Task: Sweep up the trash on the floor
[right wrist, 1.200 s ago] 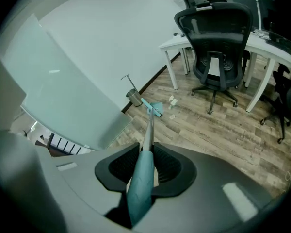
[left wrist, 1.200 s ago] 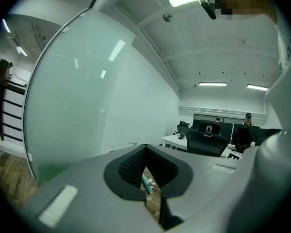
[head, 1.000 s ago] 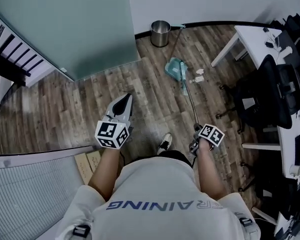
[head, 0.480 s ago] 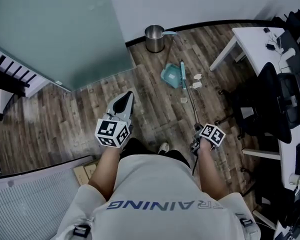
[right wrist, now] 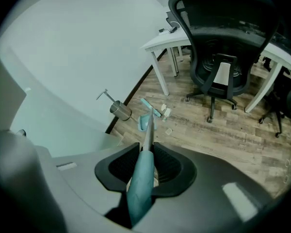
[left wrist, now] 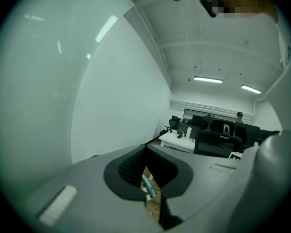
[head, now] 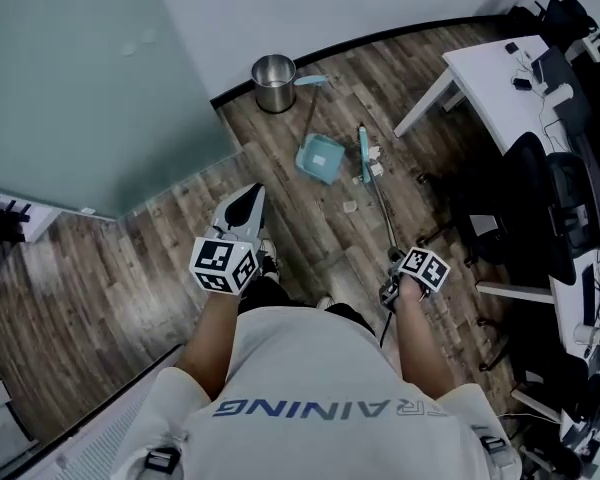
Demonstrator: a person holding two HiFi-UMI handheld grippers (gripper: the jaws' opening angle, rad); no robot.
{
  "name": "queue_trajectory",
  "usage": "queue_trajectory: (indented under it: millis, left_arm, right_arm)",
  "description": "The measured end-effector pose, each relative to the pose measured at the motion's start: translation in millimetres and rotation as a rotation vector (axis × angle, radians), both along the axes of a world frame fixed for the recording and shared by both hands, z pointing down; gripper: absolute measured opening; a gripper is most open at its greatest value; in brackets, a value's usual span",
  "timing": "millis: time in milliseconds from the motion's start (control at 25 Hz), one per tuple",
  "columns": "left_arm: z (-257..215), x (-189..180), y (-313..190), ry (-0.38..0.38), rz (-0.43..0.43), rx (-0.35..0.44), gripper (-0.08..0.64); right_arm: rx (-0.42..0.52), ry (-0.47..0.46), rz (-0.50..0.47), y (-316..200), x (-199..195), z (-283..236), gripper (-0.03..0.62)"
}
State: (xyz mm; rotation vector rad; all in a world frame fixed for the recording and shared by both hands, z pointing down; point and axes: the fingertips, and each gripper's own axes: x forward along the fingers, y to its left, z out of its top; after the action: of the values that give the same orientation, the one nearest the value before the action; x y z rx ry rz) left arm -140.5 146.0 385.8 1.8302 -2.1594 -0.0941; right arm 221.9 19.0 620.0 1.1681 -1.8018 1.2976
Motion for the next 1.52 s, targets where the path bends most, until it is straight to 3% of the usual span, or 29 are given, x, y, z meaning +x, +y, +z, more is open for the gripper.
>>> queue_trajectory:
  millis: [240,520,800,1080,1280,1520]
  left_arm:
    - [15,-79,-44,0.017,0.086,-0.021,0.001]
    - [24,-128,-86,0.028,0.174,-0.051,0.002]
    - [38,-124,-145,0.023,0.235,-0.099,0.002]
    - [39,-101,-224,-0.032,0.264,-0.151,0.002]
    - [45,-102,-270,-0.065,0.252,-0.185,0.002]
    - [75,-116,-300,-0.093,0.299,-0.255,0.006]
  right_arm:
    - [0.015,0.018,0.067,-24,-65,-14,0.107]
    - [0.018,-0.014,0.119,-28,-111,-26,0.107]
    - [-0.014,0.01,0.127,-52,-119,-10,0.107]
    - [-0.071,-0.036,0.124,-108,-112,13,0.107]
    - [-0.096,-0.054,0.112,-147,-111,30,0.107]
    - [-0.157,-0.024,0.134,-150,-116,45,0.107]
